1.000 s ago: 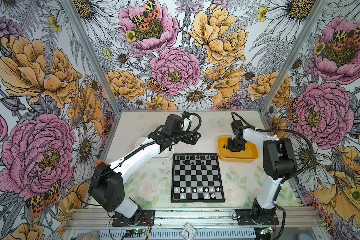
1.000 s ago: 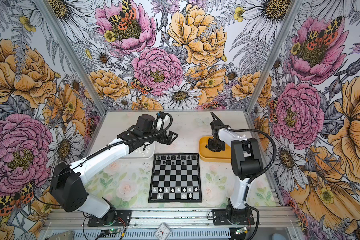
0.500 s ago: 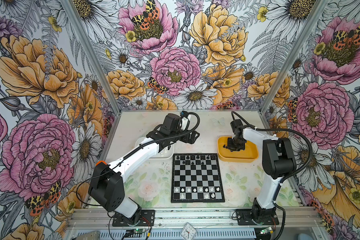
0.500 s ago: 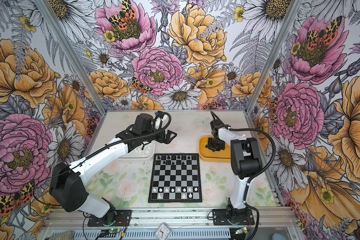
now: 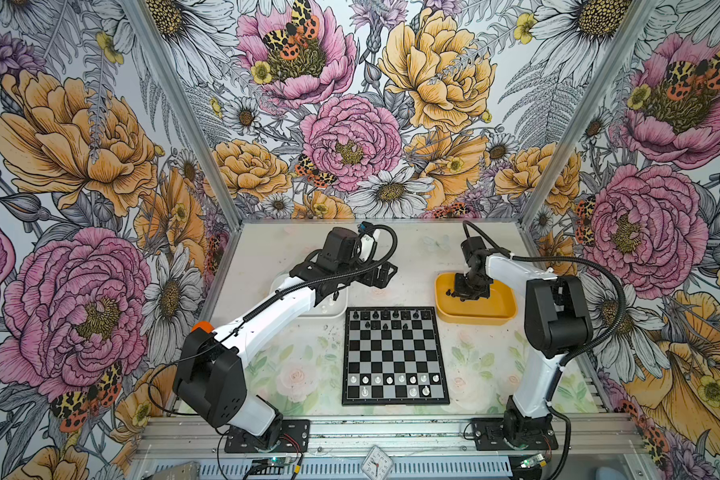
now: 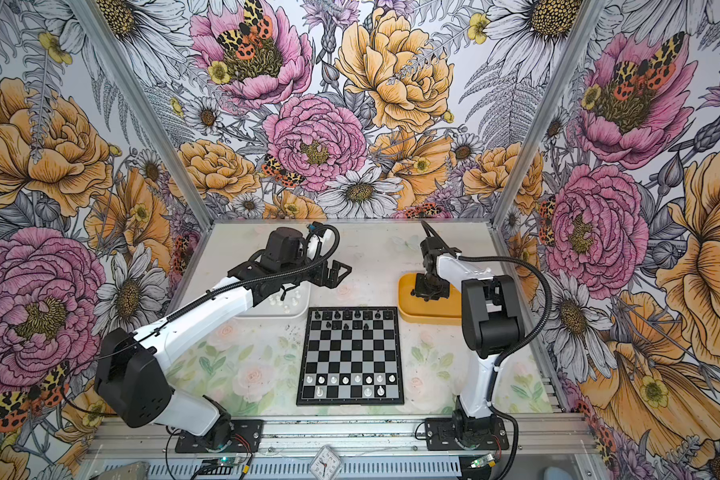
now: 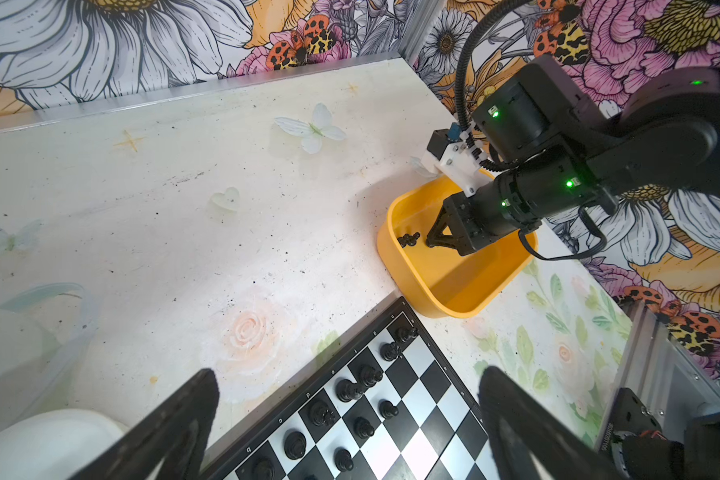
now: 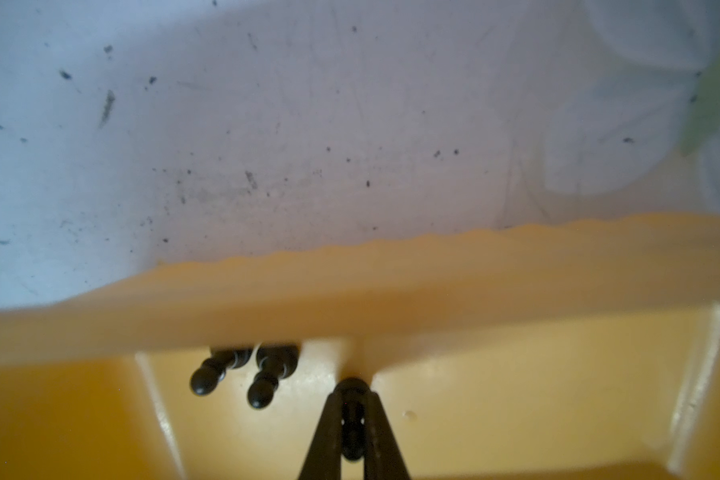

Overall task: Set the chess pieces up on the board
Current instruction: 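Lower the right gripper onto a black pawn in the yellow bin and grasp it, then lift the black pawn with the right gripper and carry it over the board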

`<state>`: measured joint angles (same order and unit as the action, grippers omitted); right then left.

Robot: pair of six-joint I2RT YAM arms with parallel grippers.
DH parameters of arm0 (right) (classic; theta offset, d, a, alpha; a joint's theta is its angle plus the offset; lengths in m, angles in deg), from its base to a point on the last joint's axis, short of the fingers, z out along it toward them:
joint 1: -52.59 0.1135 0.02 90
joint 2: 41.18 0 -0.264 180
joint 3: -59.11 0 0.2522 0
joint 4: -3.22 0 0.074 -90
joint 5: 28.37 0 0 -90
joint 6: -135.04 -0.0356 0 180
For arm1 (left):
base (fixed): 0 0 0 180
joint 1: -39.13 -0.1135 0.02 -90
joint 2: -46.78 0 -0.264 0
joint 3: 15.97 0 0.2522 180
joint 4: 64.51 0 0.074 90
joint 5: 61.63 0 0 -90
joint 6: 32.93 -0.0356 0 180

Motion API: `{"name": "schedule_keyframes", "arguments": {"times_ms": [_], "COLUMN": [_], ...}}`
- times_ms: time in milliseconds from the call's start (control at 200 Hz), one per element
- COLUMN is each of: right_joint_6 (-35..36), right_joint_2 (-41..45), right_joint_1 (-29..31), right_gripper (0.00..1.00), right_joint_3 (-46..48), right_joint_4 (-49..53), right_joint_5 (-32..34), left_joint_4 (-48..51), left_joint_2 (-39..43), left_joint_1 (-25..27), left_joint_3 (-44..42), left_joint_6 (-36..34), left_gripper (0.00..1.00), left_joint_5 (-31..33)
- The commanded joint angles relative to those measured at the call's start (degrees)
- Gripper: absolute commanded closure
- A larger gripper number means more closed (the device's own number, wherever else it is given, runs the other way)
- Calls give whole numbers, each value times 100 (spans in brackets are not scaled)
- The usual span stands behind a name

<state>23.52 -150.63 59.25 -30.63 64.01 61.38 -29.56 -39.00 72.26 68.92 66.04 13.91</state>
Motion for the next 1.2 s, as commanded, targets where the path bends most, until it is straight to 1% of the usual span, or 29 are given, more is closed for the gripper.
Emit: {"name": "schedule_keyframes", "arguments": {"times_ms": [0,285,640,841,971,1191], "right_joint_6": [31,72,-14,-141,-250,-669], "right_joint_2": [105,487,812,921,983,1269], "right_joint_1": [-24,2,195,545,853,1251], "right_gripper": [91,91,92,92,92,92], "right_joint_3": [-136,-154,-269,-590,-855,-770], "right_joint_4": [90,373,629,897,1136,1179], "right_joint_5": [19,102,175,222,322,217], "left_joint_4": [7,-3,-124,-168,-240,-359], "left_joint_2": [218,532,877,1076,1231,1482], "left_joint_1": [-52,-103,-156,-267,-347,-627], "left_joint_3": [-93,-366,-738,-973,-1172,-1443], "left_joint_6": [-58,-6,47,60,137,328], "left_gripper": [1,1,1,1,1,1], "left_joint_5": [-1,147,243,261,391,397]}}
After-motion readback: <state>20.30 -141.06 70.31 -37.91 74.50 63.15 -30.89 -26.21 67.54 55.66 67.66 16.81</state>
